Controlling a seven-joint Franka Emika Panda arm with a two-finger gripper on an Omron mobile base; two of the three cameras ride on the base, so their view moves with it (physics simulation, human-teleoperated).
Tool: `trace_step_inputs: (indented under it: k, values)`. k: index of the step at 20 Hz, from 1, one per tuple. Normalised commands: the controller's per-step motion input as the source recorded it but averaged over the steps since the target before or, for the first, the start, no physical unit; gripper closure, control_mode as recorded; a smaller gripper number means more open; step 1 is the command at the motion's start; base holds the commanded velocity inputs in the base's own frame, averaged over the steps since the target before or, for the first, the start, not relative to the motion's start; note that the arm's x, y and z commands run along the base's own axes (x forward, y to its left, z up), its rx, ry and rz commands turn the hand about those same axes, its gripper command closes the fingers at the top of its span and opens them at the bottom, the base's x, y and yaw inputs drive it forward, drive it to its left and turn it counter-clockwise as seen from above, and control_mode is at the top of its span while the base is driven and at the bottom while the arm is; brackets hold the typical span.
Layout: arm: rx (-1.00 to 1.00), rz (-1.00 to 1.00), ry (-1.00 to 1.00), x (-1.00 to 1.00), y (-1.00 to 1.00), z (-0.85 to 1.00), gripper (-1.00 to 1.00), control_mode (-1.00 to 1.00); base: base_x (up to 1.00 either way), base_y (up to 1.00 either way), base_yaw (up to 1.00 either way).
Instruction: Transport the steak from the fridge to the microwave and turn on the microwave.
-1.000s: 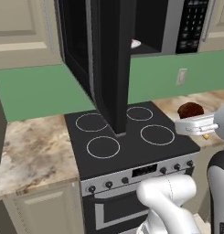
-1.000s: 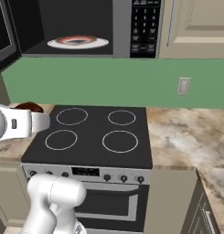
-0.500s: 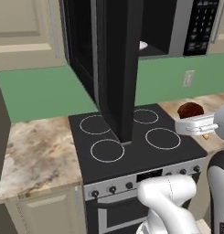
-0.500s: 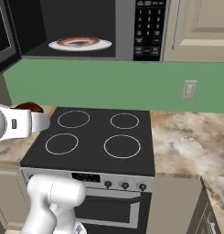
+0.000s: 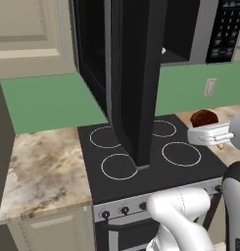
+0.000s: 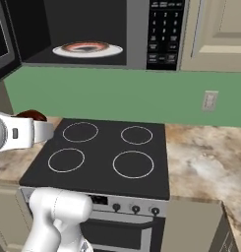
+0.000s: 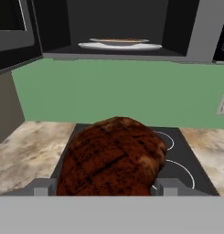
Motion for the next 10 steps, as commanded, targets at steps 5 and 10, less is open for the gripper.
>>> trace_step_inputs:
  k: [5, 10]
  values:
    - [0.00, 0.00, 0.00, 0.00, 0.00, 0.00, 1.00, 1.00, 0.33, -0.01, 0.06]
    - [0.00, 0.00, 0.00, 0.00, 0.00, 0.00, 1.00, 1.00, 0.31, -0.02, 0.05]
